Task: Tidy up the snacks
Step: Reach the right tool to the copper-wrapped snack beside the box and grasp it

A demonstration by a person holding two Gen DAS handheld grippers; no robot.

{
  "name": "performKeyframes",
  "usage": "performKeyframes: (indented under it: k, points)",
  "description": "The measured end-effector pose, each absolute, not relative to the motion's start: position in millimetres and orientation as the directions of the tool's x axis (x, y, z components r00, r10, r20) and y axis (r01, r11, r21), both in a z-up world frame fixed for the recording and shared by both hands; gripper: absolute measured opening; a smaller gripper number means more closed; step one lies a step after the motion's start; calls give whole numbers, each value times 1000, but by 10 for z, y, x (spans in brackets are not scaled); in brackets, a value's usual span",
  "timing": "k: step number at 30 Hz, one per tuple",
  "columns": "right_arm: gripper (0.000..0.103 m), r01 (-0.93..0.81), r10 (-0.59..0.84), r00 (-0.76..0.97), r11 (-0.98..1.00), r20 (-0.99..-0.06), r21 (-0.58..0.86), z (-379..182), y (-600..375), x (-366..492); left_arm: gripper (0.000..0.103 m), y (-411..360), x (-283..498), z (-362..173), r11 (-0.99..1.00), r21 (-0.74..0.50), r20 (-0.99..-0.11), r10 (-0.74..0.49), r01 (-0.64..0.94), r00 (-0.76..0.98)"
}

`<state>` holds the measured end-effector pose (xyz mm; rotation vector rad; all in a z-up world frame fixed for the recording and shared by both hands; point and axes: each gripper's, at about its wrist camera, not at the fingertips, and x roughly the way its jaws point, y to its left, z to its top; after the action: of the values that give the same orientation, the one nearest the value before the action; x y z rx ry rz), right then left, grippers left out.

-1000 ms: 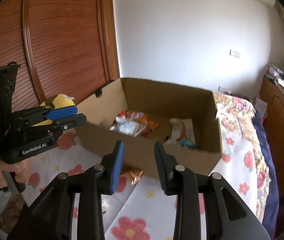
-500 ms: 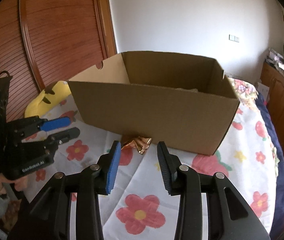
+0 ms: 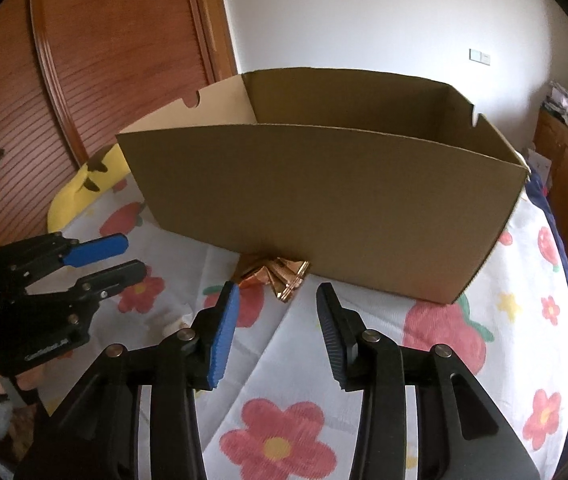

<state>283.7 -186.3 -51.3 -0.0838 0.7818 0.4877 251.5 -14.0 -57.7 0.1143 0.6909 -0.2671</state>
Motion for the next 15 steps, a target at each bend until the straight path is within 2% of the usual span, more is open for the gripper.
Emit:
performKeyframes:
  k: [5,9,15]
  points:
    - [40,-460,386,573,881,-723,106,-630,-1773,2998,34,-119,2515,-712,959,-26,-670,-226,282,708]
    - [40,-462,374,558,882,-740,97,-717,-1711,3090,34,-77,2471,-668,960,-39,-640,-236,276,731]
    - [40,-463,357,542,882,-761,85,-812,-1621,3168,34,-55,2502,-679,958,-51,-645,-247,281,724]
